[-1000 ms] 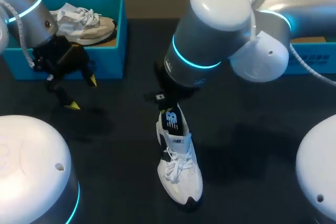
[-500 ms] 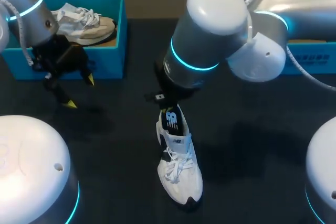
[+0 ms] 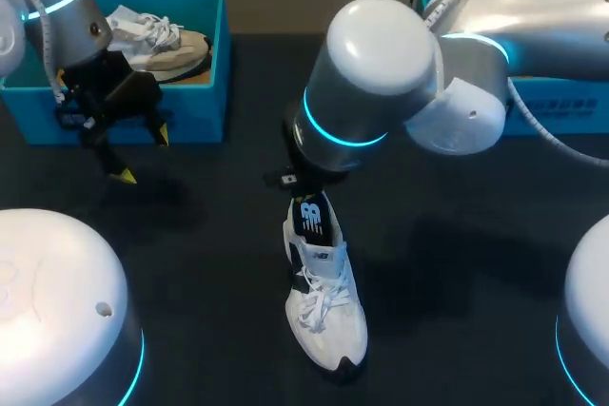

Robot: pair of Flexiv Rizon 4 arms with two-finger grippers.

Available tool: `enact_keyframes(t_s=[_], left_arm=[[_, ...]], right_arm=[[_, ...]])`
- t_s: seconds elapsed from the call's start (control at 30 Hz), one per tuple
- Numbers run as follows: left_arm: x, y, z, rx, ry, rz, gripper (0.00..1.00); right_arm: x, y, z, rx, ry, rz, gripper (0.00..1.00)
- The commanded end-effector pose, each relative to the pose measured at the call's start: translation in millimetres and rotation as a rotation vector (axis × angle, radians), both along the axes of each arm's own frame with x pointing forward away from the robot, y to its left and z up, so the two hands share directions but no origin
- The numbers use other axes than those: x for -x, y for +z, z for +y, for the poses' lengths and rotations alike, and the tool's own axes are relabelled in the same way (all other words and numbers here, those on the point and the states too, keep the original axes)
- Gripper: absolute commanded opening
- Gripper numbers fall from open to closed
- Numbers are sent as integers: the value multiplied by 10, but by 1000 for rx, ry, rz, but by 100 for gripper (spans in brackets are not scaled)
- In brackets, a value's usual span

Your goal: Take the shoe out of the shoebox, open the shoe tongue, remove and reinsert the insole, then place the shoe into the shoebox

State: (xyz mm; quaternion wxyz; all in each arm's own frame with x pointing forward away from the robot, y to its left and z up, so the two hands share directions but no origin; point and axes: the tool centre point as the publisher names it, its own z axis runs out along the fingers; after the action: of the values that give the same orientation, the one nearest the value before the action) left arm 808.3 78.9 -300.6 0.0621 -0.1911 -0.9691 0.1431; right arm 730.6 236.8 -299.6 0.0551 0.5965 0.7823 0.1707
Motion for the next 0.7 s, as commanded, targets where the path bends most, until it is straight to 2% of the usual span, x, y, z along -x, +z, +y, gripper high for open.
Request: enact_keyframes(t_s=[0.03,0.43,0.7], left_arm=[[0,6,-1,-3,0,0,100],[0,6,-1,-3,0,0,100],[0,6,-1,-3,0,0,100]], right_arm=[[46,-50,108,38,-24,-20,0],[-39,-323,105,38,-45,-39,0],[-67,-412,62,55,-66,-34,0]])
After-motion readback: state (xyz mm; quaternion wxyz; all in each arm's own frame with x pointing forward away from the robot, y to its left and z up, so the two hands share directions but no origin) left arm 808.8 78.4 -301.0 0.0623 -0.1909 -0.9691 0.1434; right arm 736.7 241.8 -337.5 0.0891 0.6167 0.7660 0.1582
